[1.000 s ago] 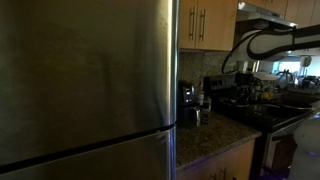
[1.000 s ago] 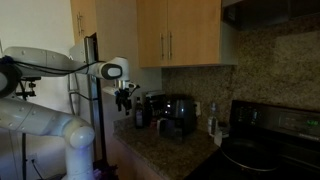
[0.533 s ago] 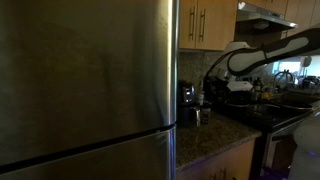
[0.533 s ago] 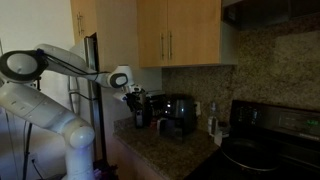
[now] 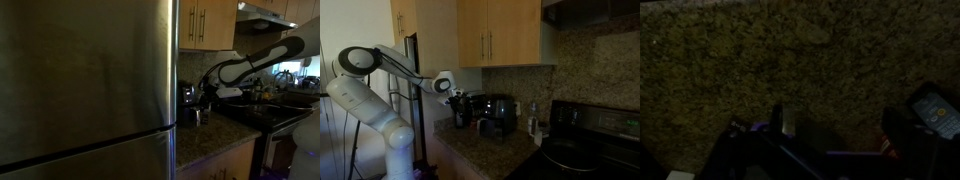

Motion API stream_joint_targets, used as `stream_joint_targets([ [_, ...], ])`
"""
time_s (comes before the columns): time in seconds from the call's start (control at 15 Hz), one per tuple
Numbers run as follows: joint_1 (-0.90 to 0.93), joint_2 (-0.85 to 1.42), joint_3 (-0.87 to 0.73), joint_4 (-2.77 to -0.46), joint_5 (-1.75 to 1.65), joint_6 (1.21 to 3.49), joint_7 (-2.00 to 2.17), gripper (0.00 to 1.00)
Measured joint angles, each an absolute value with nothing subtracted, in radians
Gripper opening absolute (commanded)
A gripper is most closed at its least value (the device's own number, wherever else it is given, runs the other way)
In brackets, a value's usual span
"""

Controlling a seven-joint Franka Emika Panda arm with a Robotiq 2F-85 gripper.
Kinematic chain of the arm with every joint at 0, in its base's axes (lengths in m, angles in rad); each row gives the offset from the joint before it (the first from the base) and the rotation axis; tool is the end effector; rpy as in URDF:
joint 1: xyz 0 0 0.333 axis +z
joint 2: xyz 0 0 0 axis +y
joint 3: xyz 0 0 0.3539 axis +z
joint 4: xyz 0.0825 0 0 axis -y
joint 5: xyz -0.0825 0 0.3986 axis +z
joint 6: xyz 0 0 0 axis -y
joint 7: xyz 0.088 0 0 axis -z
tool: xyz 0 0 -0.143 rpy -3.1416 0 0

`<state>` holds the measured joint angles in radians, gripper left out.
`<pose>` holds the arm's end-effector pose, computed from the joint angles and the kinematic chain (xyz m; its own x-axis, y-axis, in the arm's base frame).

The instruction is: Close the air fryer

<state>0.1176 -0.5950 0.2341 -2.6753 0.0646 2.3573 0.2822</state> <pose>0.3600 0.1324 0.4305 0.9617 0.0075 0.2739 0.0084 -1.0000 -0.0021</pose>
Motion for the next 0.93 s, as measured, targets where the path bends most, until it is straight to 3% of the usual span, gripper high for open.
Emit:
stream_joint_targets([
  [0.2,0.075,-0.534,0.245,-2.696,0.008,2.436,0.362,1.00],
  [0.6,-0.054,-0.276,0.260,-2.699,-0.115,2.881,0.506,1.00],
  [0.93,-0.072,-0.220,0.266,-2.674,-0.123,2.939,0.527,1.00],
])
